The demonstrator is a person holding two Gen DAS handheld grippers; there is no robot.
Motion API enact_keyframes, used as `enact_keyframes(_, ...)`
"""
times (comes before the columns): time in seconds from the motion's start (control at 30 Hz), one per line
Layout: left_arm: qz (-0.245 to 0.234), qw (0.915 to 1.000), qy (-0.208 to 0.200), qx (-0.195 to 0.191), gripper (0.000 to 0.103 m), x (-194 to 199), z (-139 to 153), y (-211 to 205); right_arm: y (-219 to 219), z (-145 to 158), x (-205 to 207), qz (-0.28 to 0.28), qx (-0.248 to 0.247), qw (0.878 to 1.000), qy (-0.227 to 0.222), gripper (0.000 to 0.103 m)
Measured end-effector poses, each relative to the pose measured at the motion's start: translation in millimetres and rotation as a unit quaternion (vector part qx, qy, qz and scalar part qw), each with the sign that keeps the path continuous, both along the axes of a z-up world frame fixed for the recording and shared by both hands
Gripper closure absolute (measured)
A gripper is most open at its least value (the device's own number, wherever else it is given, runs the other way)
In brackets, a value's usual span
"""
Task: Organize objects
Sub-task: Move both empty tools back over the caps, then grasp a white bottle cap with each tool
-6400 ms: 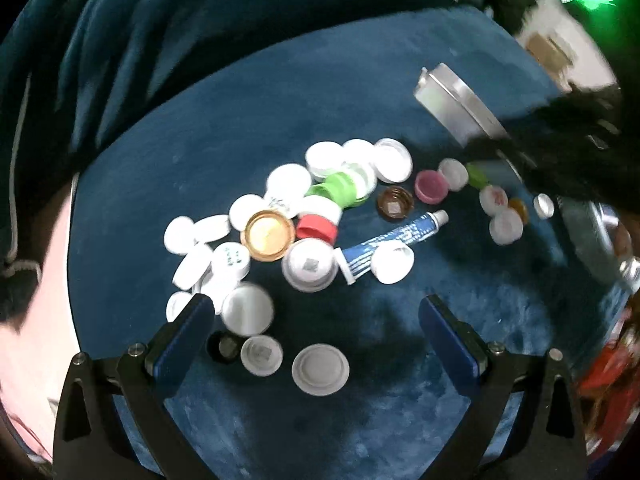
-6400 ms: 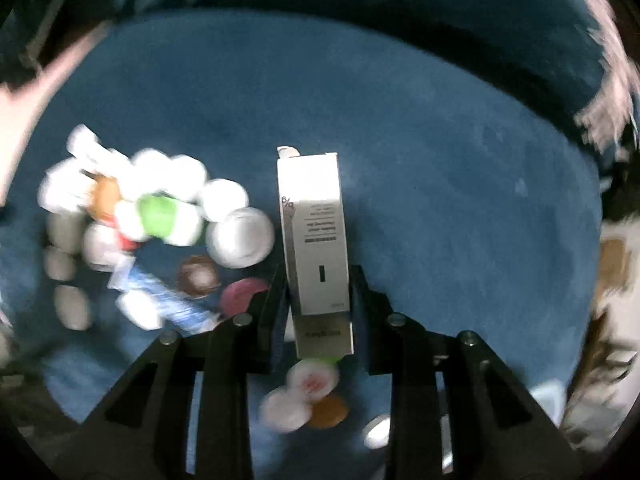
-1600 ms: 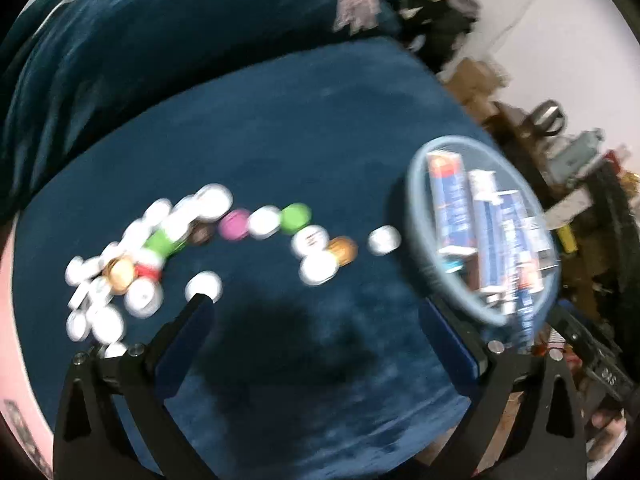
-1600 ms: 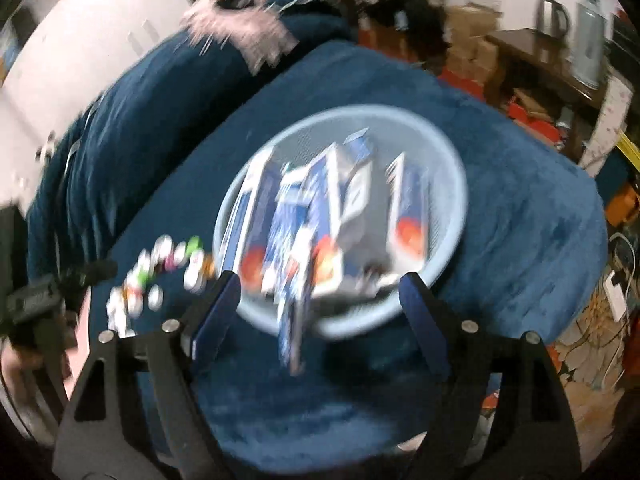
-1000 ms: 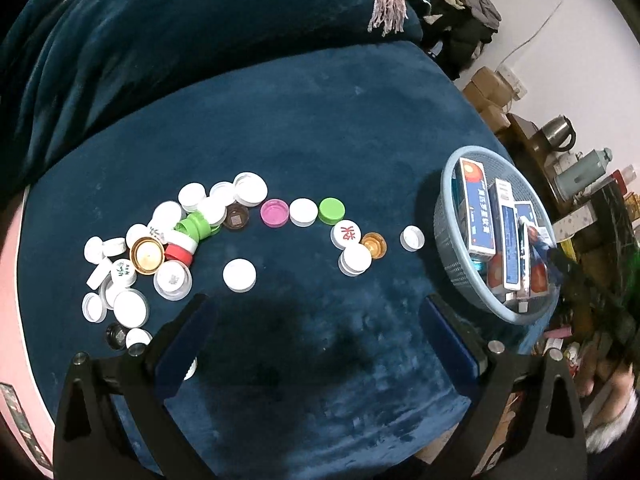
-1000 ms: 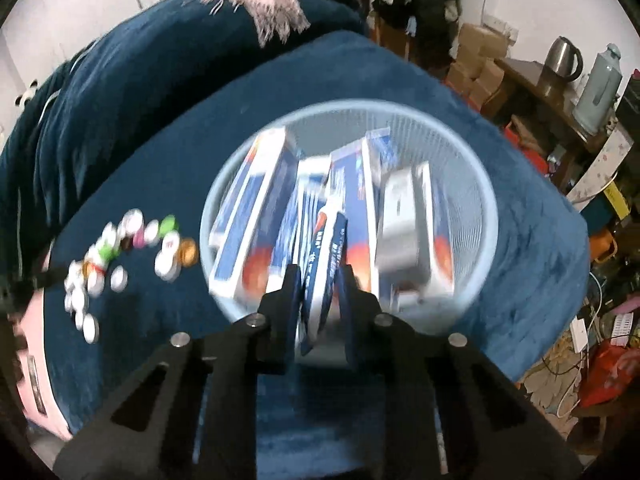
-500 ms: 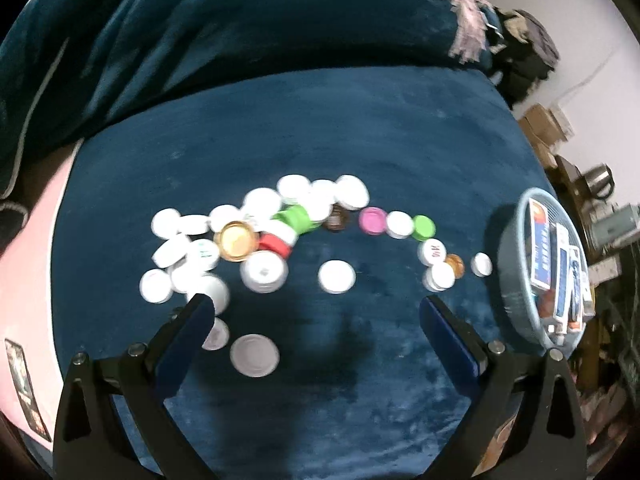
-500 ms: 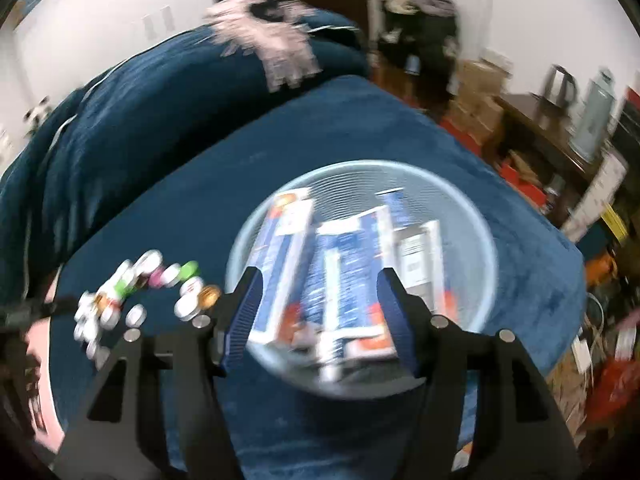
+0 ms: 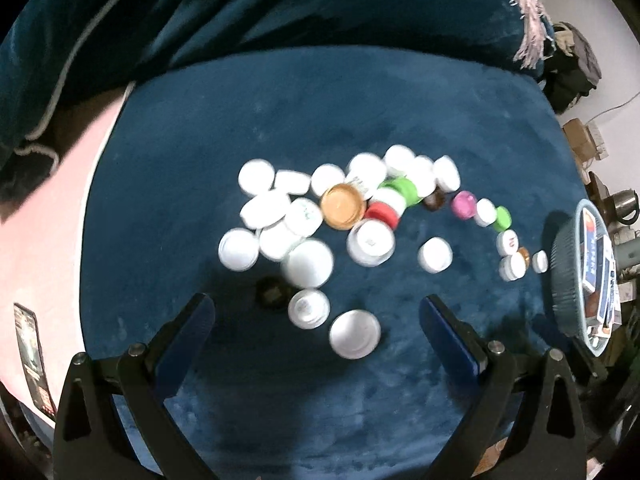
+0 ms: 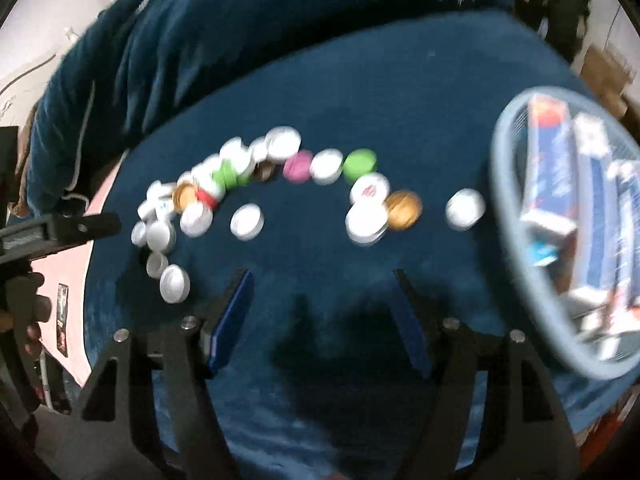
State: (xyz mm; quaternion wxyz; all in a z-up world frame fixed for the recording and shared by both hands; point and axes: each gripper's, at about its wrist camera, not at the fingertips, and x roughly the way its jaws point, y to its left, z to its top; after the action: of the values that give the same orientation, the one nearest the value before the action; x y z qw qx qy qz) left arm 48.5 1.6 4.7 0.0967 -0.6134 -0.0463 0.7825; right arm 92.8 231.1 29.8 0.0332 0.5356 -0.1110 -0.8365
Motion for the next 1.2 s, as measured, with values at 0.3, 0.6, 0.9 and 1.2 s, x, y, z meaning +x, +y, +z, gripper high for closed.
enact_keyframes(0.3,0.013,0.9995,-0.021,-0.02,0.003,4.9,-23.5,-28.4,-58.9,-31.7,-41.2,0.071,0.03,0.997,0.004,0.034)
enact_keyframes(0.6,0.025,0.9991,-0.036,-0.001,0.011,6.2,-37.6,-29.9,-65.4,-65.6,-91.3,0.072,0.061,0.995,-0.021,0.07)
enact_keyframes(0.9,0.022,0.9994,-0.014,0.021,0.023,0.6,-45.4,6.1,-47.4,-47.3,-37.8,0.08,0.005,0.997,-0.004,0.071)
enact_keyframes(1.2,0.052,0.9952,-0.058,0.059,0.072,-1.0,-63.7,8.0,-40.8,-45.6,-29.3,0.079,0.0,0.997,-0.007,0.07)
